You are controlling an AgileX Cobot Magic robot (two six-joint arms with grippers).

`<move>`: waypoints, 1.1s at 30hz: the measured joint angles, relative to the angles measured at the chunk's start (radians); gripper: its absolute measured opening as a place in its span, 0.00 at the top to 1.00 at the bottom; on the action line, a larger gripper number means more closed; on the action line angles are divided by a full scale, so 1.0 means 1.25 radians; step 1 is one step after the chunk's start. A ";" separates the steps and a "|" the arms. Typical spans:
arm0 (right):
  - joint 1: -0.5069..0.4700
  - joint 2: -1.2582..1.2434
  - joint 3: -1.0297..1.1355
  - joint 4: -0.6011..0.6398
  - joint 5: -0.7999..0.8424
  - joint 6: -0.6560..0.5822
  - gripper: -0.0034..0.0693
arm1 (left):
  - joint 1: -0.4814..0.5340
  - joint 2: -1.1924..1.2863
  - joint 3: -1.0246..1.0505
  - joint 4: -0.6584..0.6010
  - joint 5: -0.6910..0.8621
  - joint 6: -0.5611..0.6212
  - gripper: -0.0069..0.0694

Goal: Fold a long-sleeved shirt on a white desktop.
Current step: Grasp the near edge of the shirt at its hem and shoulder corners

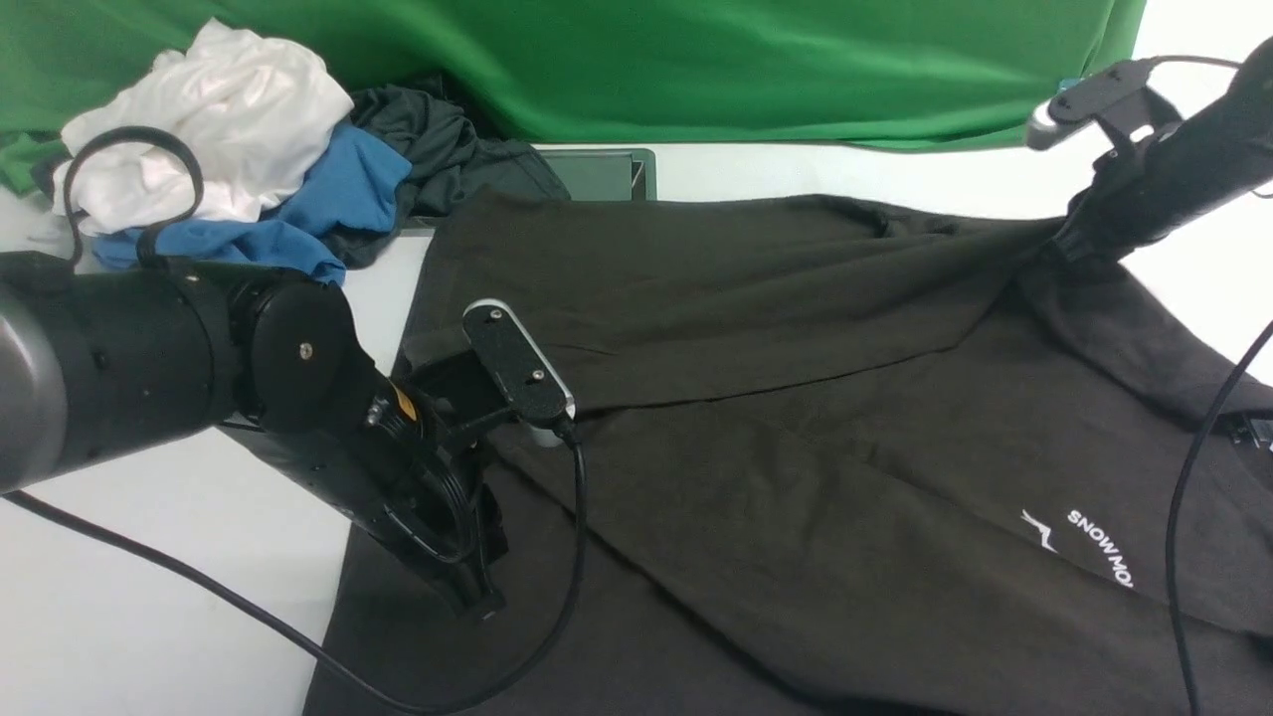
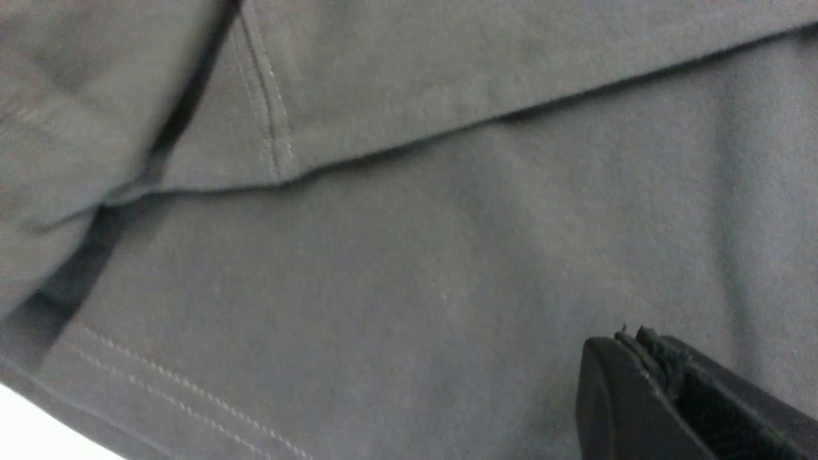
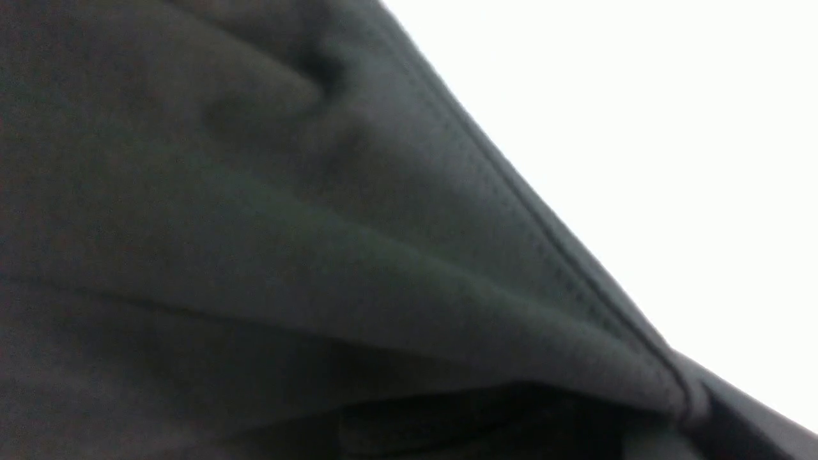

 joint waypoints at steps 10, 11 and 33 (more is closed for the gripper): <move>0.000 0.001 0.000 -0.088 -0.081 0.025 0.60 | 0.000 0.000 0.000 0.000 0.006 0.000 0.89; 0.000 0.001 0.000 -0.096 -0.080 0.033 0.54 | 0.000 0.000 0.000 0.003 0.009 0.000 0.89; 0.060 -0.469 0.139 -0.018 0.276 0.202 0.69 | -0.083 -0.142 0.173 0.004 0.019 0.113 0.54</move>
